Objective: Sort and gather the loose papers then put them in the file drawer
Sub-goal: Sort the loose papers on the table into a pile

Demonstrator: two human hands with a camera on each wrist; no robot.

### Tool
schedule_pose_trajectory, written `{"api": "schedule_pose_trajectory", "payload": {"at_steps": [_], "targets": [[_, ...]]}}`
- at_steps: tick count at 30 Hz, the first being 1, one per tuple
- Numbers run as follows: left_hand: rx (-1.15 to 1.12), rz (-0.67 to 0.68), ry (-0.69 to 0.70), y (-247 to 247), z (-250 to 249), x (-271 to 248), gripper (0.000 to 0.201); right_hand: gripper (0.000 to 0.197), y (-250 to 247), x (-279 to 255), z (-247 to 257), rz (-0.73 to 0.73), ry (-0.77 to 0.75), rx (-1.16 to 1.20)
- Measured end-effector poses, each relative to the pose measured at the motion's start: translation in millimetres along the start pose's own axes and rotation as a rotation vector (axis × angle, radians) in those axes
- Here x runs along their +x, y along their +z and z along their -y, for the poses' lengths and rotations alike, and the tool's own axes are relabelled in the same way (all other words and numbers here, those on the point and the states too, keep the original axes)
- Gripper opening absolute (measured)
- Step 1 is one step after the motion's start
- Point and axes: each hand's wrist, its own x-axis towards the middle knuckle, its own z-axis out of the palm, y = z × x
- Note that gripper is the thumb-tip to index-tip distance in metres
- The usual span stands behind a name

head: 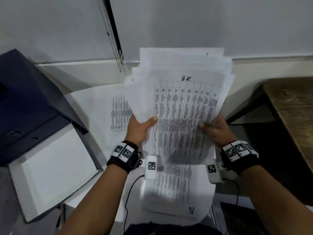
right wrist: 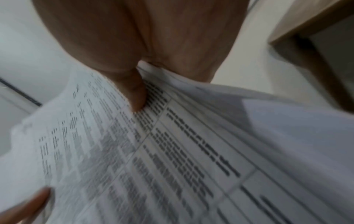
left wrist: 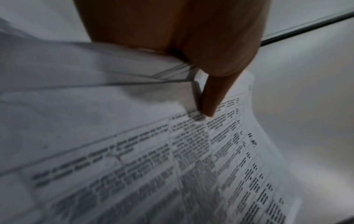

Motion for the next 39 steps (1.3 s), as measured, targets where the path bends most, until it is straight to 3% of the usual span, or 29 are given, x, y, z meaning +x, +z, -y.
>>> {"api": "schedule_pose_trajectory", "payload": {"at_steps": [3, 6, 11, 12, 14, 17, 19, 21, 23, 25, 26, 30, 32, 35, 39], "targets": [[0.003, -0.077, 0.108, 0.0, -16.3, 5.2, 0.082, 0.033, 18.8, 0.8, 21.5, -0.071, -0.136, -0.158], [-0.029, -0.017, 0.173, -3.6, -5.8, 5.1, 0.058, 0.019, 33.8, -4.3, 9.6, -0.160, -0.111, -0.155], [0.089, 0.071, 0.163, -10.4, 28.9, 10.1, 0.032, 0.046, 45.9, -16.8, -25.2, -0.210, 0.024, -0.242], [0.111, 0.076, 0.164, -9.9, 32.6, 11.5, 0.030, 0.053, 47.5, -16.5, -27.5, -0.220, 0.034, -0.231], [0.103, 0.075, 0.148, -8.7, 36.0, 14.1, 0.029, 0.042, 50.6, -11.2, -28.5, -0.300, 0.048, -0.243], [0.114, 0.080, 0.149, -9.5, 44.1, 23.1, 0.043, 0.038, 38.9, -3.8, -31.9, -0.429, 0.039, -0.201], [0.298, 0.002, 0.133, -15.6, 58.2, 29.5, 0.052, 0.047, 23.4, -5.5, -37.6, -0.517, 0.049, -0.148], [0.520, -0.072, 0.008, -25.8, 82.0, 30.5, 0.043, 0.046, 4.0, -14.2, -38.4, -0.558, 0.094, -0.113], [0.821, 0.071, -0.193, -33.4, 110.7, 22.3, 0.039, 0.038, -12.5, -25.8, -34.1, -0.610, 0.158, -0.078], [1.090, 0.303, -0.308, -32.3, 136.7, 7.9, 0.057, 0.034, -31.9, -37.9, -43.6, -0.653, 0.224, -0.039], [1.152, 0.321, -0.334, -27.5, 145.9, -0.8, 0.061, 0.033, -41.3, -44.8, -54.8, -0.683, 0.271, -0.036], [1.277, 0.154, -0.296, -1.1, 170.0, -31.0, 0.093, 0.027, -68.5, -65.2, -117.7, -0.713, 0.471, -0.024], [1.284, 0.096, -0.244, 9.2, 177.9, -36.2, 0.087, 0.018, -70.4, -73.4, -140.1, -0.676, 0.553, -0.034], [1.167, 0.001, -0.268, 12.4, 181.1, -36.0, 0.070, 0.022, -59.8, -81.1, -151.3, -0.639, 0.630, 0.007], [0.971, -0.005, -0.309, 4.6, 180.8, -29.9, 0.068, 0.027, -50.8, -79.3, -153.4, -0.623, 0.669, 0.070]]}}
